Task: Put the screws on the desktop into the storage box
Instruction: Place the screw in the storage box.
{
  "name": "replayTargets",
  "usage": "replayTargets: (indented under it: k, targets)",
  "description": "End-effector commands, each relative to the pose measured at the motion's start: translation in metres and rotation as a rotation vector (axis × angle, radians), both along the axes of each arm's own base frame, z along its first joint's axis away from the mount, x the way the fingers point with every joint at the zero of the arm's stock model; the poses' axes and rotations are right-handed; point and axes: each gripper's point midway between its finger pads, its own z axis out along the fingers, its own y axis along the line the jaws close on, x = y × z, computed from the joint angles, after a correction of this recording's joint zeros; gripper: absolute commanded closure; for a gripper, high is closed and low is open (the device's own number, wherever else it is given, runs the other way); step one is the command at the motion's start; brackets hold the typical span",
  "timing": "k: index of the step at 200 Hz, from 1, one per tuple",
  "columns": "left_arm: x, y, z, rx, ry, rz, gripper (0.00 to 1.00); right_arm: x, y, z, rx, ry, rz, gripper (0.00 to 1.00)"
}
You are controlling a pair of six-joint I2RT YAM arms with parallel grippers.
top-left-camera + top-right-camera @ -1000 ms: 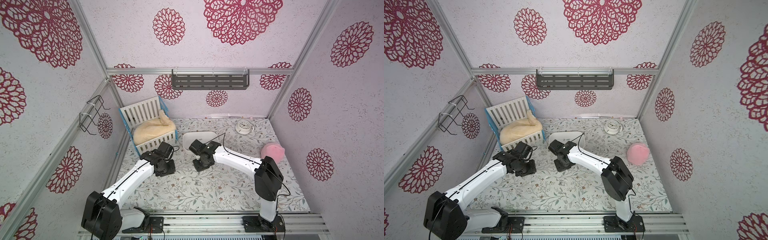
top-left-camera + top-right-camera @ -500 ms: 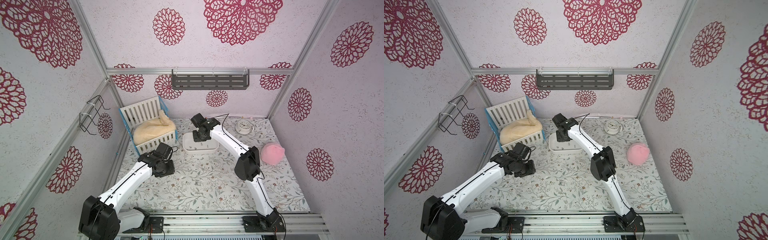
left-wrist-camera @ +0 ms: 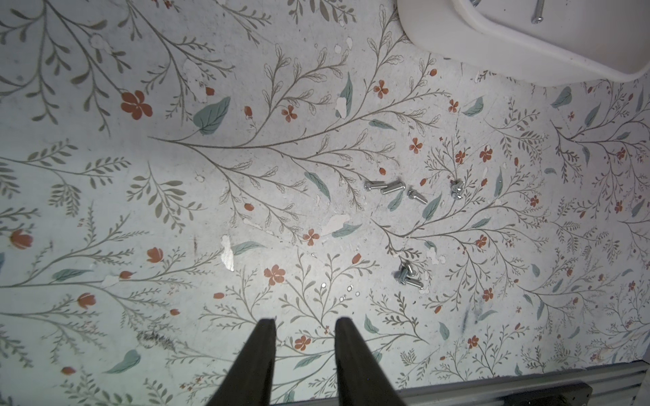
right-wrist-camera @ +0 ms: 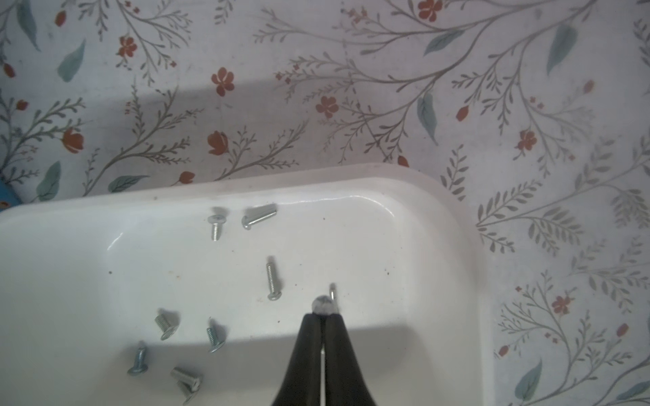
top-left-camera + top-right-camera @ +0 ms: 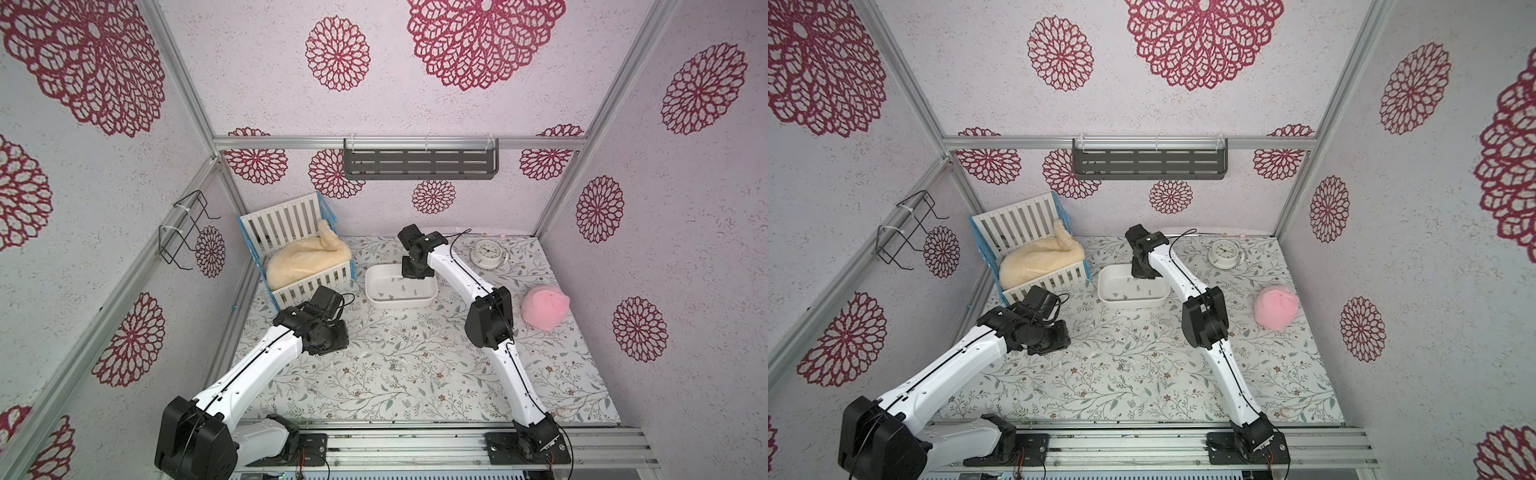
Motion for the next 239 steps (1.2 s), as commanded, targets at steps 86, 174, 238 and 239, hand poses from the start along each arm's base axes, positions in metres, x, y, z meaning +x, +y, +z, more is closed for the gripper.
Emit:
replayTargets:
  k: [86,174,238,239]
  targets:
    - [-0.006,0.005,-0.006,0.012,0.026,0.016,0.64,0.009,-0.003,0.012,0.017,-0.046,-0.064,0.9]
    - [-0.007,0.0,-0.006,0.014,0.028,0.012,0.63,-0.017,0.042,0.14,0.133,-0.275,0.088,0.76]
    - [-0.008,-0.03,-0.017,0.053,0.033,-0.057,0.62,-0.077,0.032,0.156,0.09,-0.298,0.068,0.73]
    - [-0.009,-0.03,-0.018,0.053,0.034,-0.058,0.62,-0.078,0.032,0.156,0.092,-0.299,0.068,0.73]
